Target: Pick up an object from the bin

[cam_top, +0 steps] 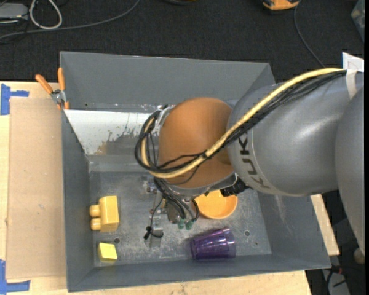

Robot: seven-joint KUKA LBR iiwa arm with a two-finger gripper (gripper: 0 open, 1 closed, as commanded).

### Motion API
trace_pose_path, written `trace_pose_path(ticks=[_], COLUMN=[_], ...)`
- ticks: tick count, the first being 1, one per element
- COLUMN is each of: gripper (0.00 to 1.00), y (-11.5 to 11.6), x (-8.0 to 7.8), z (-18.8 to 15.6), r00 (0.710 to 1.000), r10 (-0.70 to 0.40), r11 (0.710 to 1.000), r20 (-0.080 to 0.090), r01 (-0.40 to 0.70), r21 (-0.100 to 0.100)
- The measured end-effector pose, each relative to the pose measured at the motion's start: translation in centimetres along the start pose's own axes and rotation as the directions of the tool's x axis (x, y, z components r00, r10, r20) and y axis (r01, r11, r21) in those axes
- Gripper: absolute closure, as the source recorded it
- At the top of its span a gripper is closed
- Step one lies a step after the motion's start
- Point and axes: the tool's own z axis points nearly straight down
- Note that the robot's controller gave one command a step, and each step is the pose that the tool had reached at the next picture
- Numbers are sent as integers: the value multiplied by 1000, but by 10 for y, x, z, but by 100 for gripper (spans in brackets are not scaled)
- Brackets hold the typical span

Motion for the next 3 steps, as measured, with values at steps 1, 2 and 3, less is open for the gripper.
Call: trace_pose_path(ticks=[1, 2, 3], gripper=[0, 0, 0], y=[-1, 22, 64], x=[-2, -20, -30], z=[-4, 43, 35], r00=[1000, 990, 963], r10=[5, -140, -268], r11=[1000, 990, 963], r20=[8, 10, 14], r01=[-5, 140, 269], r21=[-1, -1, -2])
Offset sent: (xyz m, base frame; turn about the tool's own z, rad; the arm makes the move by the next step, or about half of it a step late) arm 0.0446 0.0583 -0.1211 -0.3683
